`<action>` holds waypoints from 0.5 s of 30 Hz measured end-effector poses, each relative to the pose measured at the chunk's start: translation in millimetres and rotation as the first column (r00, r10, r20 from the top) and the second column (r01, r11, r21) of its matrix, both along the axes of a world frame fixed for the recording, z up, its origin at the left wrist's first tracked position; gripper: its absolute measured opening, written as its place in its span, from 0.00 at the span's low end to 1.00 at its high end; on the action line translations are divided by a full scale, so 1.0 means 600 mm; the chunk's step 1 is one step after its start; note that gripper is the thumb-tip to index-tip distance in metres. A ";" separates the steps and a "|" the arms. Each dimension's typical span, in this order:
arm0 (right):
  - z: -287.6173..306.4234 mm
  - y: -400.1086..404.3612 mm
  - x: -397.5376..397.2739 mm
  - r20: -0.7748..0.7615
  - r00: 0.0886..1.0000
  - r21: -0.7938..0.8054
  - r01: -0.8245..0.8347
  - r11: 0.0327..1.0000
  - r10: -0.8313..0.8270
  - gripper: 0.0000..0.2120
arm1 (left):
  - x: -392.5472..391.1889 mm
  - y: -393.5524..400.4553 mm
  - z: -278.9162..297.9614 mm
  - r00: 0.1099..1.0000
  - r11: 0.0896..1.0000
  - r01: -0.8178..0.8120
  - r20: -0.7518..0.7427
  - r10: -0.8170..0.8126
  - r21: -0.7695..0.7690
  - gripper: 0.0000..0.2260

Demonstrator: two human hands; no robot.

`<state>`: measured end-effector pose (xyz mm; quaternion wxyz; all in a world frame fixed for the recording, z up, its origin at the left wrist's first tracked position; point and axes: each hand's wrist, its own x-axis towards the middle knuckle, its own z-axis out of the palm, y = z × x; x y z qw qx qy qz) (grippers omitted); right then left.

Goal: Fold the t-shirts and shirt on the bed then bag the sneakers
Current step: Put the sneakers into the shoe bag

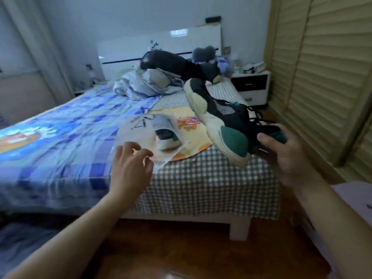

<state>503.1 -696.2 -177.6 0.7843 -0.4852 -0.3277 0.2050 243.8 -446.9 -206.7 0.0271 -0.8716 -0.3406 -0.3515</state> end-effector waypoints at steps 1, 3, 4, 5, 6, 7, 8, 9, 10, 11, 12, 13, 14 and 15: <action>0.001 0.009 -0.010 -0.013 0.997 -0.013 -0.076 0.997 0.075 0.11 | -0.024 0.027 0.006 0.997 0.998 -0.064 -0.037 0.064 0.018 0.08; 0.000 0.026 -0.024 -0.031 0.979 -0.057 -0.201 0.978 0.199 0.15 | -0.058 0.073 0.015 0.983 0.993 -0.102 -0.150 0.109 0.058 0.11; -0.001 0.033 -0.030 -0.035 0.968 -0.089 -0.252 0.964 0.250 0.17 | -0.067 0.090 0.020 0.966 0.993 -0.103 -0.231 0.112 0.051 0.13; 0.000 0.039 -0.036 -0.029 0.954 -0.125 -0.298 0.946 0.297 0.18 | -0.070 0.106 0.026 0.943 0.994 -0.102 -0.313 0.109 0.037 0.15; 0.002 0.043 -0.043 -0.009 0.942 -0.159 -0.333 0.930 0.336 0.17 | -0.070 0.122 0.032 0.920 0.995 -0.093 -0.381 0.094 0.020 0.17; 0.004 0.046 -0.050 0.026 0.930 -0.198 -0.355 0.913 0.367 0.16 | -0.067 0.135 0.037 0.905 0.998 -0.064 -0.421 0.059 0.000 0.18; 0.006 0.050 -0.056 0.060 0.919 -0.243 -0.366 0.898 0.390 0.15 | -0.063 0.141 0.044 0.907 0.999 -0.027 -0.421 0.017 -0.018 0.17; 0.007 0.055 -0.063 0.090 0.909 -0.286 -0.369 0.884 0.408 0.15 | -0.060 0.147 0.048 0.922 0.999 0.011 -0.387 -0.024 -0.036 0.16; 0.009 0.059 -0.068 0.107 0.905 -0.317 -0.362 0.877 0.412 0.15 | -0.059 0.150 0.052 0.940 0.998 0.040 -0.335 -0.056 -0.053 0.16; 0.012 0.062 -0.074 0.117 0.906 -0.331 -0.350 0.876 0.407 0.15 | -0.059 0.153 0.053 0.959 0.995 0.069 -0.272 -0.085 -0.070 0.18; 0.019 0.065 -0.080 0.131 0.910 -0.338 -0.332 0.881 0.393 0.15 | -0.060 0.155 0.054 0.973 0.993 0.079 -0.212 -0.096 -0.087 0.21; 0.028 0.067 -0.085 0.161 0.913 -0.348 -0.303 0.887 0.375 0.15 | -0.062 0.161 0.053 0.982 0.991 0.073 -0.163 -0.090 -0.107 0.23; 0.038 0.069 -0.092 0.204 0.912 -0.360 -0.269 0.893 0.357 0.14 | -0.064 0.164 0.053 0.988 0.990 0.050 -0.135 -0.069 -0.135 0.26; 0.048 0.073 -0.097 0.244 0.909 -0.371 -0.235 0.898 0.338 0.12 | -0.064 0.168 0.051 0.992 0.987 0.037 -0.115 -0.055 -0.155 0.28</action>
